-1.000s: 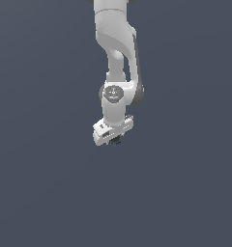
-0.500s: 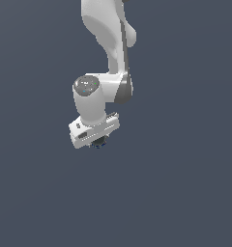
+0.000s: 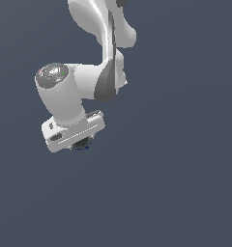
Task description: Pick up the object and move it to a goal position.
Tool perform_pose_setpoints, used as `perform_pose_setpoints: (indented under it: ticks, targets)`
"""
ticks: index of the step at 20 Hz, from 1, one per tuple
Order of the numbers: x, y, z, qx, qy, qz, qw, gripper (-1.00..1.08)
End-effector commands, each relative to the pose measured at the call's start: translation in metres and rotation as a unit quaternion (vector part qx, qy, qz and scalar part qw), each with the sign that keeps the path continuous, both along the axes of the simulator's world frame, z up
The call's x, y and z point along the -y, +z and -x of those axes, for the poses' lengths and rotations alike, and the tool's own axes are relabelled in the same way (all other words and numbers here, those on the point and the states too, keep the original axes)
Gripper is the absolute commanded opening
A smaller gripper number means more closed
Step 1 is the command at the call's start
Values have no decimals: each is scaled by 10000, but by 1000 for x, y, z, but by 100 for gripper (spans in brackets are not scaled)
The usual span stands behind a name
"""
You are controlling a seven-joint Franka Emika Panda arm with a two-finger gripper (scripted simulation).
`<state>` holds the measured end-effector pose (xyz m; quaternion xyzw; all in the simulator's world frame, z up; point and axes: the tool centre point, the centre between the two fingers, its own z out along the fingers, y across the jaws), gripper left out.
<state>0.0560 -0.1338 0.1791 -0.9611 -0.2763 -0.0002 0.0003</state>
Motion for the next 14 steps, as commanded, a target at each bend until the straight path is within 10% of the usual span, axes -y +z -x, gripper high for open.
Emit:
perform_pose_setpoints:
  ticks: [1,14]
  targets:
    - [9,9,-7,0,6,-1,10000,-100]
    - [27,26,-22,-1,5,3,10000,-100]
